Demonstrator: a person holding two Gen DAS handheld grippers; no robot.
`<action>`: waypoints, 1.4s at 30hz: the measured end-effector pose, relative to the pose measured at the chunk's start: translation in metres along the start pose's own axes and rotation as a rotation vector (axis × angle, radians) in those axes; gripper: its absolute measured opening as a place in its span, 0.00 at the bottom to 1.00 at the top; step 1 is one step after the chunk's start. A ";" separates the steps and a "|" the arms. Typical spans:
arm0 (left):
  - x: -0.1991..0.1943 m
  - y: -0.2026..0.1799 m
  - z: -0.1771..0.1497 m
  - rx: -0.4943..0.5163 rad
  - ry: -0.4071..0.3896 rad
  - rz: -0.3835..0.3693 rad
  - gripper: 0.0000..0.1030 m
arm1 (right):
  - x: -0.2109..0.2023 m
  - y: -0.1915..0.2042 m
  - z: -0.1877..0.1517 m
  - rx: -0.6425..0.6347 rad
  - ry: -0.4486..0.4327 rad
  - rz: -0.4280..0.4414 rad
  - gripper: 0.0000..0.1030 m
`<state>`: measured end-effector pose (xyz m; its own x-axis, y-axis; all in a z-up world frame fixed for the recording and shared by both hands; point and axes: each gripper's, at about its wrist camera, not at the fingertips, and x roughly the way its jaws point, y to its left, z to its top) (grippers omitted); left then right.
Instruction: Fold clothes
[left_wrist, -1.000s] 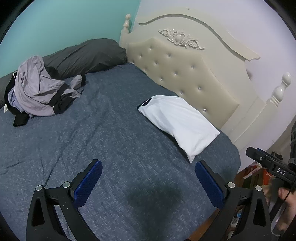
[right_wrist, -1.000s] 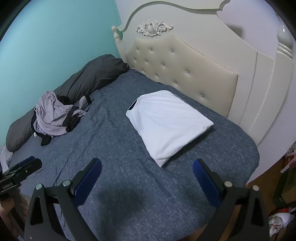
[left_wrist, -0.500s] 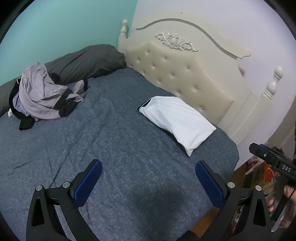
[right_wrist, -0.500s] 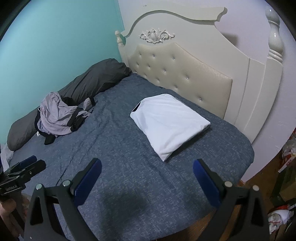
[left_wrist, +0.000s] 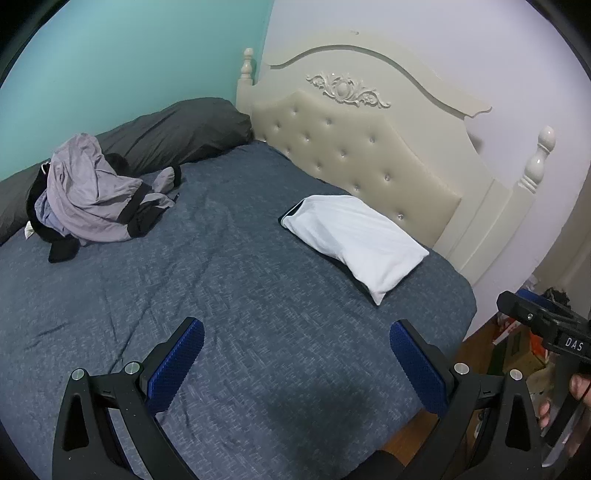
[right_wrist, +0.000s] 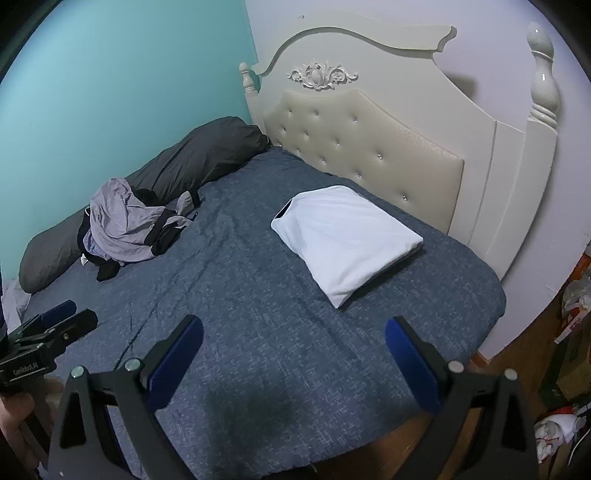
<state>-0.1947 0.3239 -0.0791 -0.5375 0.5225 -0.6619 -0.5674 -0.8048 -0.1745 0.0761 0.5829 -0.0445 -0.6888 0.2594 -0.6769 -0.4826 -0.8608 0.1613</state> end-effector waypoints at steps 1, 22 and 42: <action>-0.001 0.000 -0.001 0.000 0.001 0.001 1.00 | -0.001 0.001 -0.001 0.001 0.000 0.002 0.97; -0.028 -0.001 -0.017 0.023 -0.037 0.015 1.00 | -0.028 0.012 -0.024 -0.020 -0.042 0.010 0.97; -0.041 -0.001 -0.027 0.041 -0.067 0.051 1.00 | -0.036 0.016 -0.031 -0.033 -0.071 -0.002 0.97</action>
<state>-0.1556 0.2957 -0.0717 -0.6064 0.4996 -0.6187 -0.5623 -0.8195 -0.1105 0.1097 0.5466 -0.0400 -0.7248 0.2904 -0.6248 -0.4669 -0.8739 0.1354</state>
